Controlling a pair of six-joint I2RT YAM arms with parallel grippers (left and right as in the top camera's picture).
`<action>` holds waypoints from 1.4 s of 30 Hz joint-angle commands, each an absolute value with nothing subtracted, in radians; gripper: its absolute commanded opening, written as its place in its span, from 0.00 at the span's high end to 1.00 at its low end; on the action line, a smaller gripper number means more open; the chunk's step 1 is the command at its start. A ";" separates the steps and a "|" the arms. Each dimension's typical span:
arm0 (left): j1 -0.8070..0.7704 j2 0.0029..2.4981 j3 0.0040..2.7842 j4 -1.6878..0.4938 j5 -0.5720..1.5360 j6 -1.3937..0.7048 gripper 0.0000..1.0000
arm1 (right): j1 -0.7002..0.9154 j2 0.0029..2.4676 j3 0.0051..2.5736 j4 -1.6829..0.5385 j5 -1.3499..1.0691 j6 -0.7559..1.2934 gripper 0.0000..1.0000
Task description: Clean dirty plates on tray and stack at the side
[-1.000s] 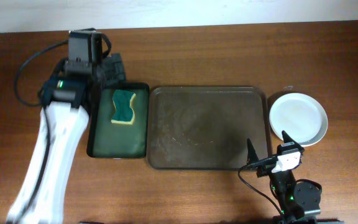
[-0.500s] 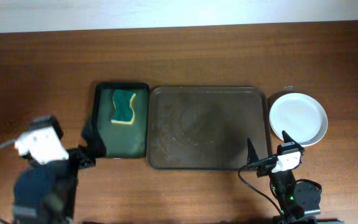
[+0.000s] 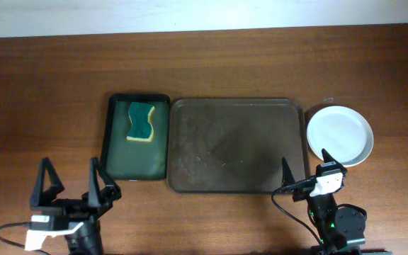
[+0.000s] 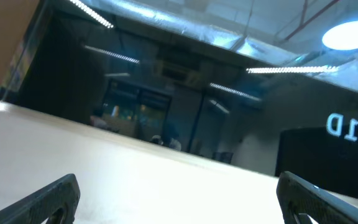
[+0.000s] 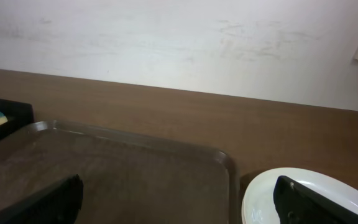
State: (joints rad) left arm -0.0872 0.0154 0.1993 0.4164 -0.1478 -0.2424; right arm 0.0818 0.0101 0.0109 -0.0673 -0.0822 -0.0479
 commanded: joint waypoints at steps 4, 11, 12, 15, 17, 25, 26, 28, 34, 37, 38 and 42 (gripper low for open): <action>-0.028 0.005 0.027 0.409 -0.081 -0.238 0.01 | 0.077 0.003 0.006 -0.072 -0.074 -0.037 0.02; -0.028 0.005 0.009 -0.005 -0.086 -0.208 0.01 | 0.077 0.003 0.006 -0.072 -0.074 -0.037 0.02; -0.028 0.005 0.009 -0.082 -0.076 -0.168 0.01 | 0.077 0.003 0.006 -0.072 -0.074 -0.037 0.02; -0.028 0.005 0.009 -0.083 0.006 -0.020 0.01 | 0.077 0.003 0.006 -0.073 -0.074 -0.037 0.02; -0.028 0.005 0.009 -0.083 0.005 -0.022 0.01 | 0.077 0.003 0.006 -0.072 -0.074 -0.037 0.02; -0.028 0.005 0.009 -0.083 0.004 -0.022 0.01 | 0.077 0.003 0.006 -0.072 -0.074 -0.037 0.02; -0.028 0.005 0.009 -0.083 0.004 -0.022 0.01 | 0.077 0.003 0.006 -0.072 -0.074 -0.037 0.02; -0.028 0.005 0.009 -0.083 0.004 -0.022 0.01 | 0.077 0.003 0.006 -0.072 -0.074 -0.037 0.02; -0.028 0.005 0.009 -0.083 0.004 -0.022 0.01 | 0.077 0.003 0.006 -0.072 -0.074 -0.037 0.02; -0.028 0.005 0.009 -0.083 0.004 -0.022 0.01 | 0.077 0.003 0.006 -0.072 -0.074 -0.037 0.02; -0.028 0.005 0.009 -0.083 0.004 -0.022 0.01 | 0.077 0.003 0.006 -0.072 -0.074 -0.037 0.02; -0.028 0.005 0.009 -0.083 0.004 -0.022 0.01 | 0.077 0.003 0.006 -0.072 -0.074 -0.037 0.02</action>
State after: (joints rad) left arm -0.0322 0.0120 0.0105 -0.0761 -0.0139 -0.0441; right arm 0.0818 0.0101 0.0109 -0.0673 -0.0822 -0.0475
